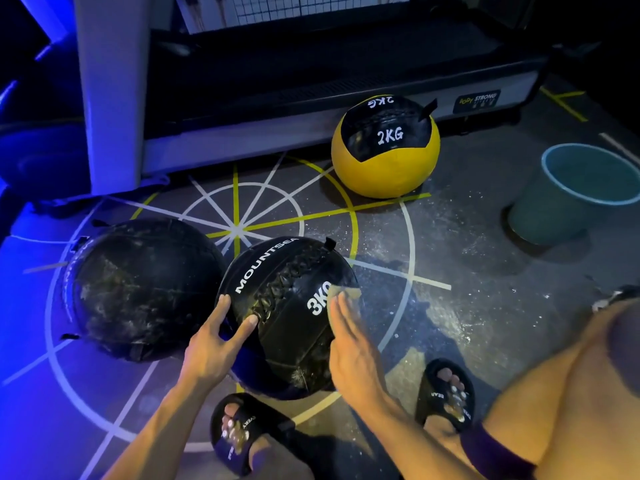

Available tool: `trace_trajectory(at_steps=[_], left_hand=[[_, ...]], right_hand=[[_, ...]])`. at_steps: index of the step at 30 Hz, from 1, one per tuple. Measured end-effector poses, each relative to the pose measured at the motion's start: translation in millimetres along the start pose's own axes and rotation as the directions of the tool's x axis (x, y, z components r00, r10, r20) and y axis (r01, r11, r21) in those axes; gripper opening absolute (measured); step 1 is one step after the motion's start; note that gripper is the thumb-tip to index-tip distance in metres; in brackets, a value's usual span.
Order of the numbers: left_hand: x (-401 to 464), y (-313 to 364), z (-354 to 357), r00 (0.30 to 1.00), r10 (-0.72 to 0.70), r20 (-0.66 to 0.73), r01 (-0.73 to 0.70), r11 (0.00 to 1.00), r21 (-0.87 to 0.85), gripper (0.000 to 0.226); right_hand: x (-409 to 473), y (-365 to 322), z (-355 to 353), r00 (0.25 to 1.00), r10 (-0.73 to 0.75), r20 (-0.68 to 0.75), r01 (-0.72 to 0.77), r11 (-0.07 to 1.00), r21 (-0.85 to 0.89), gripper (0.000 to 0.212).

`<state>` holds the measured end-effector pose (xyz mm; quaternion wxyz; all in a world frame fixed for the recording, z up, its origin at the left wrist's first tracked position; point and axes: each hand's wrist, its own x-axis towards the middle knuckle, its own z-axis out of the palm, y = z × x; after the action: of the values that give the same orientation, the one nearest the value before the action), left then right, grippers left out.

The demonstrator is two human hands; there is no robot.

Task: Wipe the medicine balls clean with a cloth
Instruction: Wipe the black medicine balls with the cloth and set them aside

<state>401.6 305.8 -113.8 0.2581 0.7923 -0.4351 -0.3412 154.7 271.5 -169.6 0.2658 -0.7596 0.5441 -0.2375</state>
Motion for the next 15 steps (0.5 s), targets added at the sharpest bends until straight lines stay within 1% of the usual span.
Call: trace_trajectory(at_steps=[2,3,4,6,8,10,12,14,15], left_hand=[[5.1,-1.7,-10.7,0.999,0.005,0.038,-0.008,0.998,0.058,0.096],[8.0,-0.2,-16.2,0.999,0.032,0.041,-0.035,0.996,0.088,0.096],[9.9,4.1,-19.8,0.996,0.089,0.027,-0.091,0.99,0.103,0.097],[11.7,20.4,-16.1,0.968,0.252,-0.004,-0.25,0.961,0.116,0.099],[12.3,35.3,1.4,0.936,0.352,0.034,-0.352,0.917,0.19,0.098],[11.5,37.0,22.8,0.921,0.386,0.052,-0.386,0.883,0.267,0.098],[13.1,28.8,33.2,0.916,0.4,0.011,-0.389,0.882,0.266,0.095],[15.2,23.2,34.2,0.914,0.406,0.0,-0.393,0.884,0.254,0.092],[15.5,21.6,33.4,0.913,0.409,-0.003,-0.396,0.884,0.249,0.091]], right_hand=[[-22.3,-7.4,5.7,0.996,-0.082,0.019,0.082,0.997,0.0,0.083],[-31.6,-8.3,7.9,0.993,-0.111,0.031,0.111,0.994,0.003,0.083],[-38.5,-7.2,9.7,0.992,-0.12,0.043,0.12,0.993,0.008,0.082],[-45.2,-4.9,10.8,0.992,-0.109,0.066,0.109,0.994,0.001,0.081],[-50.4,-6.5,12.0,0.992,-0.106,0.07,0.106,0.994,-0.002,0.081],[-56.3,-9.5,13.5,0.99,-0.128,0.054,0.129,0.991,-0.022,0.078],[-56.3,-8.1,12.7,0.988,-0.143,0.06,0.146,0.989,-0.037,0.071],[-50.4,-4.0,8.0,0.981,-0.181,0.072,0.187,0.979,-0.077,0.065],[-46.1,-3.3,4.7,0.978,-0.191,0.081,0.197,0.978,-0.07,0.062]])
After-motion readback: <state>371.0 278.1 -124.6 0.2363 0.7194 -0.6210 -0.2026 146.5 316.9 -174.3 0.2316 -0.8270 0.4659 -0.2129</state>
